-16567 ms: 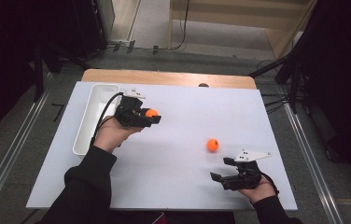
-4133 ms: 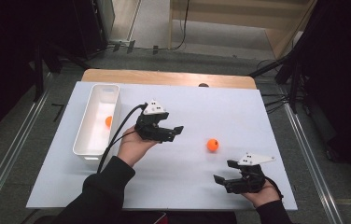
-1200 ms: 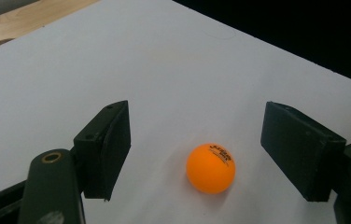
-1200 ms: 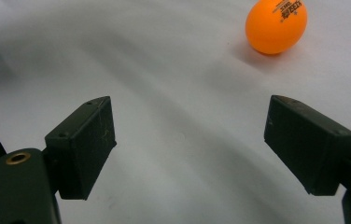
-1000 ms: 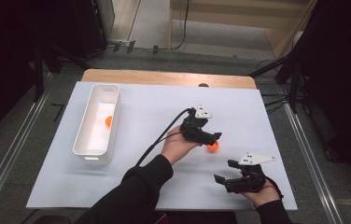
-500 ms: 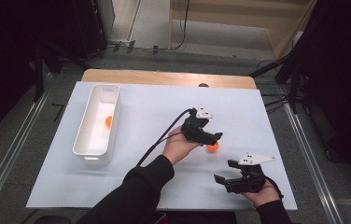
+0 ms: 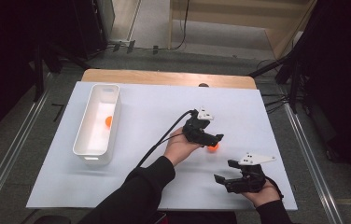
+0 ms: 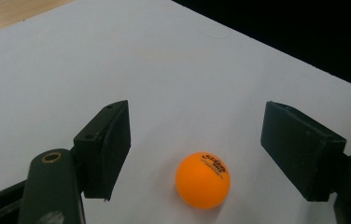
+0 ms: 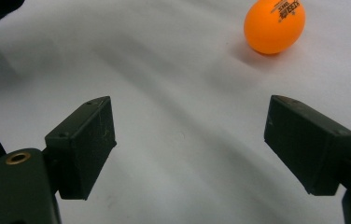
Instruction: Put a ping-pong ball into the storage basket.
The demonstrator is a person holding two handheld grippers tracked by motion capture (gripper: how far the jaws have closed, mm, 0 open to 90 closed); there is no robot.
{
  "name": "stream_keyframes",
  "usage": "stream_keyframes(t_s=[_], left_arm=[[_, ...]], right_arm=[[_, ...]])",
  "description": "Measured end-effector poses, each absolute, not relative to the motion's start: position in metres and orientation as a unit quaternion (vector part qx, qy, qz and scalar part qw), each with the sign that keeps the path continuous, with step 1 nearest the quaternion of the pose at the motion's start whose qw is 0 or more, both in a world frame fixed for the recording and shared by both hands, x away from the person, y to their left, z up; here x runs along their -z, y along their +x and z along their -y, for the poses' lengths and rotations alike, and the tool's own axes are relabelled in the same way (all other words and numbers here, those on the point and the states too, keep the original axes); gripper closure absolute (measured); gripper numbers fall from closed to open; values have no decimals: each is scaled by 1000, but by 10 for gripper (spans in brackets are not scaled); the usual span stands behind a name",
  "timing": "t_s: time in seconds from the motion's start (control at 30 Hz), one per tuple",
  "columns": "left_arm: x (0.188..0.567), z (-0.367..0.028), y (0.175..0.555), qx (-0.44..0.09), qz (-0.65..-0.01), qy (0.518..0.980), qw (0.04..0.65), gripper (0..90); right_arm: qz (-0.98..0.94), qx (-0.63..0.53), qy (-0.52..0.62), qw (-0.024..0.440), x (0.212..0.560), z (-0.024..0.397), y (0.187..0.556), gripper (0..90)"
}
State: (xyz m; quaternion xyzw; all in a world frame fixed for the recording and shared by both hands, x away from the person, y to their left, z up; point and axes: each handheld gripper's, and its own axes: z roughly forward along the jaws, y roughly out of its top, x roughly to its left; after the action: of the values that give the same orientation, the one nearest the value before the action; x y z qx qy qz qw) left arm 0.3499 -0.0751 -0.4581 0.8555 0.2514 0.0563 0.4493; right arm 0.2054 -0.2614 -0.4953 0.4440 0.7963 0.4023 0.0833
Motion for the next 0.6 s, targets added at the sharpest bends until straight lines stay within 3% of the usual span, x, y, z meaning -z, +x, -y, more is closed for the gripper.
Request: stream_keyframes(t_s=[0.6], left_arm=[[472, 79, 349, -49, -253, 858, 445, 246]], right_arm=[[-798, -401, 441, 83, 496, 262, 206, 149]])
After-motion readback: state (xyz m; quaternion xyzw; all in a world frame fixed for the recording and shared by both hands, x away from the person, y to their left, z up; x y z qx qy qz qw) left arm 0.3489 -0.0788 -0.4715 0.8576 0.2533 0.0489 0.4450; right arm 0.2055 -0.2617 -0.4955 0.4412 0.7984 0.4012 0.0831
